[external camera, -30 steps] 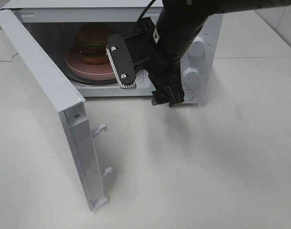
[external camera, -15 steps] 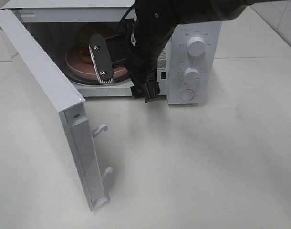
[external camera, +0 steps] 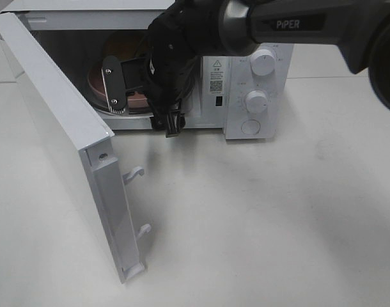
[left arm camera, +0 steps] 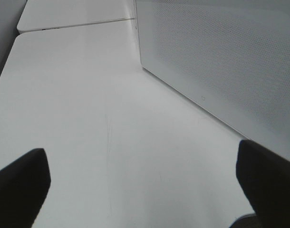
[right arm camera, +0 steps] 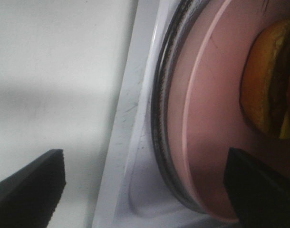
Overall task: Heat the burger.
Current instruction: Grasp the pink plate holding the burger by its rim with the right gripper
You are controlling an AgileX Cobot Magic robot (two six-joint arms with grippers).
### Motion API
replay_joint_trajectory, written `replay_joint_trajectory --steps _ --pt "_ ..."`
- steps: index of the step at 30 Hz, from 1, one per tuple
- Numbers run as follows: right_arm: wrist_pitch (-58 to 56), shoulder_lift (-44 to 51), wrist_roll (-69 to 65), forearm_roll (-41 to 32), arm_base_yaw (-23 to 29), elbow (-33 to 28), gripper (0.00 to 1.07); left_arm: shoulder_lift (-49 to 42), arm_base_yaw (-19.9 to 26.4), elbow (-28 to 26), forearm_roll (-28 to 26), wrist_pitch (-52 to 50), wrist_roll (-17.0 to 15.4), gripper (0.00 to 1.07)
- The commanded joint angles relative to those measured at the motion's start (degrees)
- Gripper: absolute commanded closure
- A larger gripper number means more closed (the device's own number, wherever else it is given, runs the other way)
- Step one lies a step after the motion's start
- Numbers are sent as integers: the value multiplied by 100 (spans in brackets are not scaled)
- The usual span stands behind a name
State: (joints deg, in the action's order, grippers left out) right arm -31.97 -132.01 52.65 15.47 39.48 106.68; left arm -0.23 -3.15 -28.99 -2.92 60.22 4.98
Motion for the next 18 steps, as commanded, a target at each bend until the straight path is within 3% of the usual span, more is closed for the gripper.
replay_joint_trajectory --steps 1,5,9,12,14,15,17,18 --pt "0 -189 -97 52 0 292 20 -126 6 17 6 -69 -23 6" --pt "-17 -625 -155 -17 -86 819 21 -126 6 17 6 -69 -23 6" --pt "-29 -796 -149 -166 -149 974 23 -126 6 17 6 -69 -23 6" --pt "0 -859 -6 -201 -195 997 31 -126 6 17 6 -69 -23 6" --pt "11 -871 269 -201 -195 997 48 -126 6 17 6 -69 -23 6" --pt "11 -871 269 -201 -195 997 48 -126 6 17 6 -69 -23 6" --pt "29 -871 464 -201 -189 997 73 -126 6 17 6 -69 -23 6" --pt "29 -871 464 -201 -189 997 73 -126 6 17 6 -69 -23 6"
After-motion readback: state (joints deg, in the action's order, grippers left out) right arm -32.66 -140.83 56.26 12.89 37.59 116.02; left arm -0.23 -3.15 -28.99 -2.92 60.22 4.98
